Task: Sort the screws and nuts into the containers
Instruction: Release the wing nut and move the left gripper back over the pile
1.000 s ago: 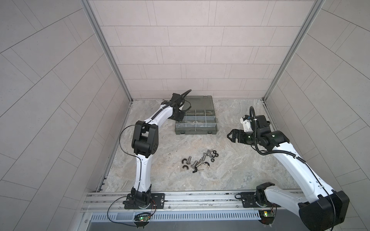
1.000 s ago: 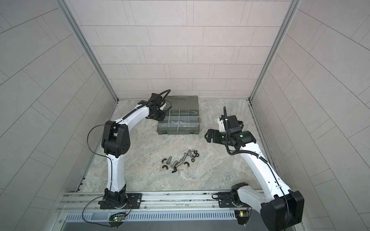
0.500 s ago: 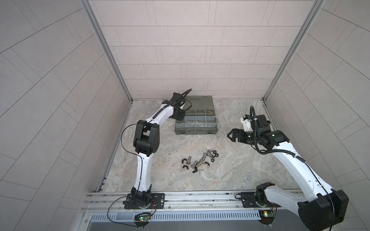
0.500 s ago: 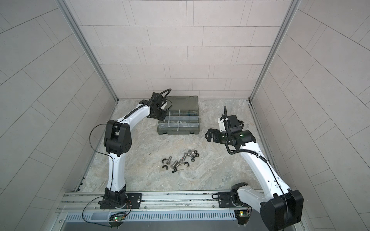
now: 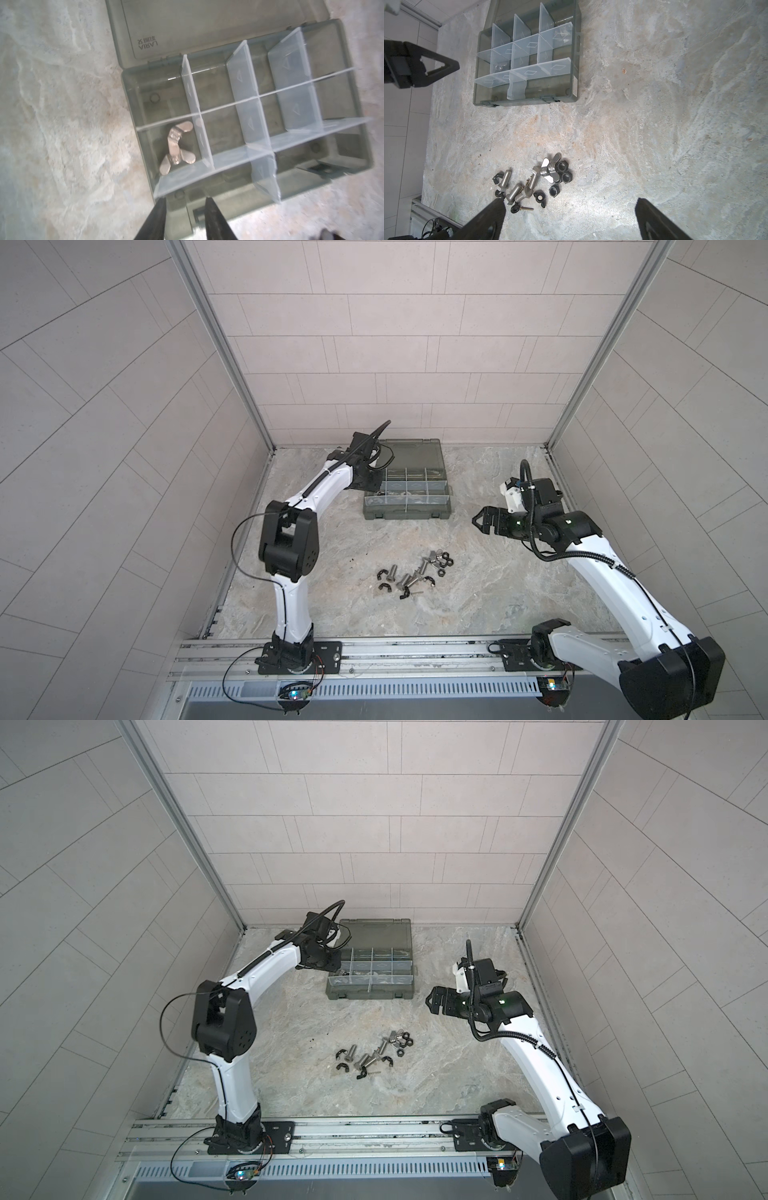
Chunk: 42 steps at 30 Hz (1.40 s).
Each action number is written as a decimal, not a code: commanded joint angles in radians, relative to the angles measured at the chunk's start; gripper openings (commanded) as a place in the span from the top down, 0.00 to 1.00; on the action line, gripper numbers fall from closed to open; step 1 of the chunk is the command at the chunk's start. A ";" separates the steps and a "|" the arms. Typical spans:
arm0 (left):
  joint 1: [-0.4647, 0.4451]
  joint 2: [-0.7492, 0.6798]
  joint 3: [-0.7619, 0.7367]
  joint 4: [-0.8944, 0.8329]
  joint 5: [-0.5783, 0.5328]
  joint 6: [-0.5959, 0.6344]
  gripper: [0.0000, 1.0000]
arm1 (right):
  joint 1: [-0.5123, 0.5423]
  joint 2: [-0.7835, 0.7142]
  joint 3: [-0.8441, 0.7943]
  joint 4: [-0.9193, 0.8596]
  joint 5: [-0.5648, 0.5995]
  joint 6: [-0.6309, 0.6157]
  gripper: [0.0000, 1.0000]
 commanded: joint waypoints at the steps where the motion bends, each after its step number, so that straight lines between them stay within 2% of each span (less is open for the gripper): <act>1: -0.037 -0.148 -0.186 0.067 0.046 -0.148 0.63 | -0.003 -0.054 -0.010 0.015 0.006 0.021 0.01; 3: -0.091 -0.233 -0.318 0.117 0.050 -0.156 0.61 | -0.001 -0.074 -0.025 0.026 0.000 0.030 0.01; 9: -0.281 -0.377 -0.549 0.152 -0.035 -0.146 0.57 | 0.000 -0.130 -0.056 -0.003 -0.007 0.031 0.01; 13: -0.324 -0.425 -0.654 0.202 -0.047 -0.183 0.57 | 0.001 -0.179 -0.089 -0.014 -0.002 0.038 0.01; 18: -0.361 -0.468 -0.713 0.234 -0.052 -0.213 0.57 | 0.005 -0.220 -0.119 -0.026 -0.004 0.048 0.01; 24: -0.376 -0.459 -0.740 0.220 -0.069 -0.208 0.57 | 0.007 -0.243 -0.138 -0.035 0.004 0.045 0.01; 31: -0.376 -0.458 -0.684 0.205 -0.052 -0.205 0.57 | 0.006 -0.231 -0.136 -0.035 0.016 0.036 0.01; 42: -0.433 -0.304 -0.569 0.220 -0.010 -0.192 0.56 | 0.006 -0.201 -0.124 -0.023 0.047 0.025 0.01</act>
